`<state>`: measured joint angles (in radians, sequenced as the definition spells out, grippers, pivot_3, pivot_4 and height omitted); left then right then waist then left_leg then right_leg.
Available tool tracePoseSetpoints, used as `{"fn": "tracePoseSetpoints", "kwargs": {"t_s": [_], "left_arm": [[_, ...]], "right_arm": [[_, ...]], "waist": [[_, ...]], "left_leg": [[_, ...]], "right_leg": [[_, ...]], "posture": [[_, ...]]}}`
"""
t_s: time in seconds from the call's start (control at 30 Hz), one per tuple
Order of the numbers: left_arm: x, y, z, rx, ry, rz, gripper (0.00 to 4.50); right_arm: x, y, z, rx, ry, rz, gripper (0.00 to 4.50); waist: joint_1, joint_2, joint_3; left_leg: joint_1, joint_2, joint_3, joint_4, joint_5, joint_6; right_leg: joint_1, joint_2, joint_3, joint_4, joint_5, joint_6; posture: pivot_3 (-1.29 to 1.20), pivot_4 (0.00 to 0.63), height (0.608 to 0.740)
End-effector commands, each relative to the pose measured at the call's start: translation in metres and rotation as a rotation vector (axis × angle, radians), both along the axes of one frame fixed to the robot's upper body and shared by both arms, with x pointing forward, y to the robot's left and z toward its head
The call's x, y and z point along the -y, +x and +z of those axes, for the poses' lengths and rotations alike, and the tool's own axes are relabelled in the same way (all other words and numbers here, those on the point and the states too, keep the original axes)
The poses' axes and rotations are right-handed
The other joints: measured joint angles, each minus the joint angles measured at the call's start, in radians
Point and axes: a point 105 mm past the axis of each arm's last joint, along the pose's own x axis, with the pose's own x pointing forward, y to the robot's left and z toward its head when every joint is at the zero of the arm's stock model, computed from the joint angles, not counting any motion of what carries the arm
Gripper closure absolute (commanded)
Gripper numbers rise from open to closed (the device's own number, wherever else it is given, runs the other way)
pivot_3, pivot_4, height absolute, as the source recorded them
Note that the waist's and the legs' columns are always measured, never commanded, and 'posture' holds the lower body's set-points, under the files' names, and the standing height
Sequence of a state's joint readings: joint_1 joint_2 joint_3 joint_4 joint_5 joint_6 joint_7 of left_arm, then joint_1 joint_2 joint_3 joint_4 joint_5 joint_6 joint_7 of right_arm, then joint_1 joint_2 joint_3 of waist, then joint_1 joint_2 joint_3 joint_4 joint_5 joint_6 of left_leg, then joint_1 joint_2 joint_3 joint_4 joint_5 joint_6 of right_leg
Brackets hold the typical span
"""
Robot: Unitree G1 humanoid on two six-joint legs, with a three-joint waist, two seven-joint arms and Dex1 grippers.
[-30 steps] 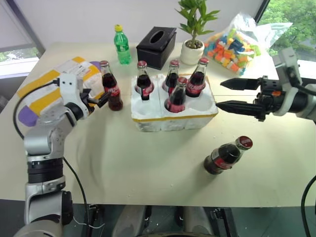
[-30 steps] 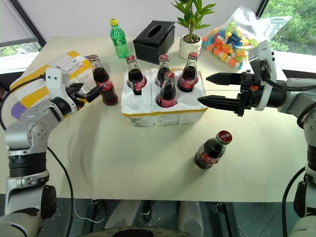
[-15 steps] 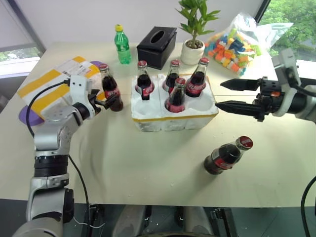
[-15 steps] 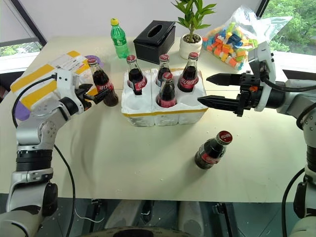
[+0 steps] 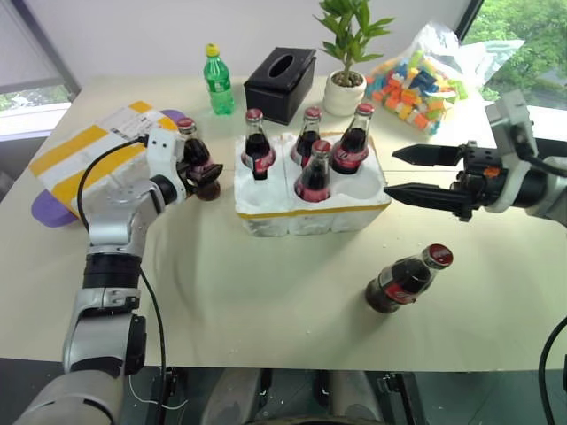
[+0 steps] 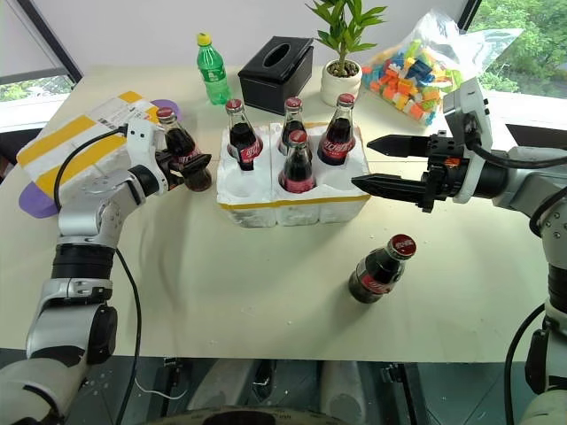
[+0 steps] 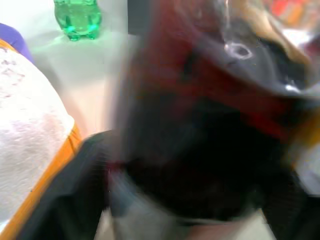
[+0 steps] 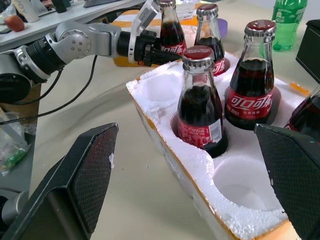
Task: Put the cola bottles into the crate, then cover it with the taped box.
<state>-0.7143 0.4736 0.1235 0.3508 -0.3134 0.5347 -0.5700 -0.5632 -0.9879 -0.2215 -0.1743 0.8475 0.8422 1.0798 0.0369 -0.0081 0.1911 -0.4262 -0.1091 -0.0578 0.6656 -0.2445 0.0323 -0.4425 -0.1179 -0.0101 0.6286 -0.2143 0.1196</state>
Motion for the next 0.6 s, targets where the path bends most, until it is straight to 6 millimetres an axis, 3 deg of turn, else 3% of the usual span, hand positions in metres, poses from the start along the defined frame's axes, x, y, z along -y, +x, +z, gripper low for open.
{"fn": "tracePoseSetpoints", "kwargs": {"t_s": [0.03, 0.07, 0.17, 0.23, 0.37, 0.47, 0.6], "left_arm": [[-0.010, -0.009, 0.034, 0.083, 0.045, -0.040, 1.68], [-0.010, -0.010, 0.037, 0.088, 0.050, -0.048, 1.68], [-0.007, -0.031, 0.078, 0.119, -0.027, -0.187, 1.68], [-0.001, -0.055, 0.106, 0.134, -0.047, -0.331, 1.68], [0.015, -0.100, 0.143, 0.132, -0.044, -0.600, 1.68], [0.031, -0.121, 0.158, 0.142, -0.026, -0.751, 1.68], [0.057, -0.114, 0.150, 0.127, 0.020, -0.802, 1.68]], "right_arm": [[-0.003, -0.006, 0.015, 0.068, 0.009, 0.014, 0.00], [-0.002, -0.005, 0.015, 0.067, 0.009, 0.013, 0.00], [-0.003, -0.005, 0.014, 0.062, 0.000, 0.018, 0.00], [-0.003, -0.004, 0.014, 0.062, -0.002, 0.019, 0.00], [-0.003, -0.003, 0.014, 0.059, -0.001, 0.017, 0.00], [-0.003, -0.004, 0.012, 0.055, 0.000, 0.017, 0.00], [-0.004, -0.004, 0.011, 0.056, 0.005, 0.018, 0.00]], "waist": [[0.000, 0.000, 0.000], [-0.002, 0.000, 0.000], [-0.003, -0.001, 0.001], [-0.006, -0.003, 0.002], [-0.005, -0.003, 0.002], [-0.005, -0.003, 0.002], [-0.002, -0.003, 0.002]], "left_leg": [[0.000, 0.000, 0.000, 0.000, 0.000, 0.000], [0.000, 0.000, 0.000, 0.000, 0.000, 0.000], [-0.001, 0.000, 0.000, 0.000, 0.000, 0.000], [-0.001, 0.000, 0.000, 0.000, 0.000, 0.000], [-0.002, 0.000, 0.000, 0.000, 0.000, -0.001], [-0.001, 0.000, 0.000, 0.000, 0.000, -0.001], [0.000, 0.000, 0.000, 0.000, 0.000, 0.000]], "right_leg": [[0.000, 0.000, 0.000, 0.000, 0.000, 0.000], [0.000, 0.000, 0.000, 0.000, 0.000, 0.000], [-0.001, 0.000, 0.000, 0.000, 0.000, 0.000], [-0.001, 0.000, 0.000, 0.000, 0.000, 0.000], [-0.001, 0.000, 0.000, 0.000, 0.000, 0.000], [-0.001, 0.000, 0.000, -0.001, 0.000, 0.000], [0.001, 0.000, 0.000, 0.000, 0.000, 0.000]], "posture": [[0.00, 0.150, 0.732], [0.00, 0.150, 0.732], [0.00, 0.150, 0.732], [0.00, 0.150, 0.732], [0.00, 0.150, 0.732], [0.00, 0.150, 0.732], [0.00, 0.150, 0.732]]}}
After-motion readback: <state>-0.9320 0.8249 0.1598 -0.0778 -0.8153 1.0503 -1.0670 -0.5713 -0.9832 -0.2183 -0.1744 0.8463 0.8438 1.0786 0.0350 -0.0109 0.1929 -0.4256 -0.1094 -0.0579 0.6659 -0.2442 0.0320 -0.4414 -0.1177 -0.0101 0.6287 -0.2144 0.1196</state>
